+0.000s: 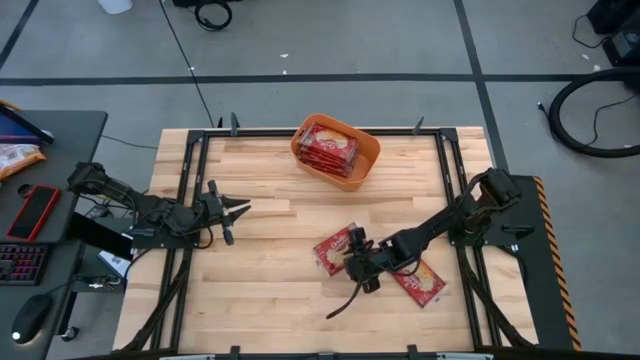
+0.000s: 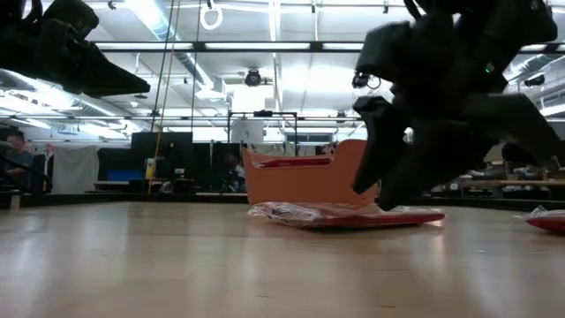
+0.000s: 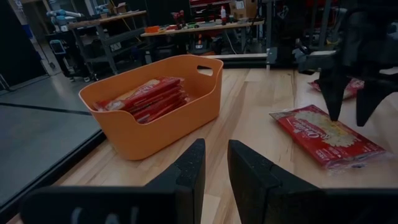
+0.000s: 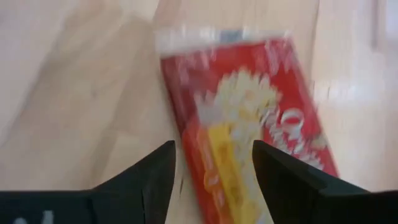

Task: Sort popcorn bags into baskets
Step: Put the red popcorn pack into the orange bin

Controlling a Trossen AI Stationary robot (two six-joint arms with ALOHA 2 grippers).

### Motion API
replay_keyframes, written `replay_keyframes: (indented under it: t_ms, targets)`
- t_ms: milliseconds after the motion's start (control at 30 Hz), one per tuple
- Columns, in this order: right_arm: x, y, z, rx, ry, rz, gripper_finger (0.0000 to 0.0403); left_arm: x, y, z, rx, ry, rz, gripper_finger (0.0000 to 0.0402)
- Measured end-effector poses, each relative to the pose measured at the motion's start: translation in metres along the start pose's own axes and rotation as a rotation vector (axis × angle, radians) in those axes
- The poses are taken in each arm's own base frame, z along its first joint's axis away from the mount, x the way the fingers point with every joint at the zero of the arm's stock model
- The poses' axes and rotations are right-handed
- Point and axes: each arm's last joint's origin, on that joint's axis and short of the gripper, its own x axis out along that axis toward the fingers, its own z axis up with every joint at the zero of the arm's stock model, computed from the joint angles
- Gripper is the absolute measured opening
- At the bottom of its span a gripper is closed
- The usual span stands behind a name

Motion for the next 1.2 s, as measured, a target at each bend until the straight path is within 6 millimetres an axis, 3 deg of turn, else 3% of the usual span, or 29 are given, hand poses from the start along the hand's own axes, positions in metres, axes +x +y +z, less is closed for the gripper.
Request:
replay_keyframes:
  t_ms: [433, 767, 967, 1200]
  targets:
    - [0.009, 0.0, -0.026, -0.04, -0.006, 0.001, 0.0154, 0.0, 0.0, 0.0, 0.0, 0.0, 0.0, 0.0073]
    - [0.011, -0.002, -0.029, -0.03, -0.017, 0.052, 0.0012, 0.0, 0.0, 0.0, 0.0, 0.0, 0.0, 0.0073]
    - [0.009, -0.005, -0.016, -0.056, -0.007, 0.042, 0.001, 0.0, 0.0, 0.0, 0.0, 0.0, 0.0, 0.0073]
    - [-0.005, -0.016, 0.022, -0.158, 0.003, -0.053, 0.0006, 0.0, 0.0, 0.0, 0.0, 0.0, 0.0, 0.0073]
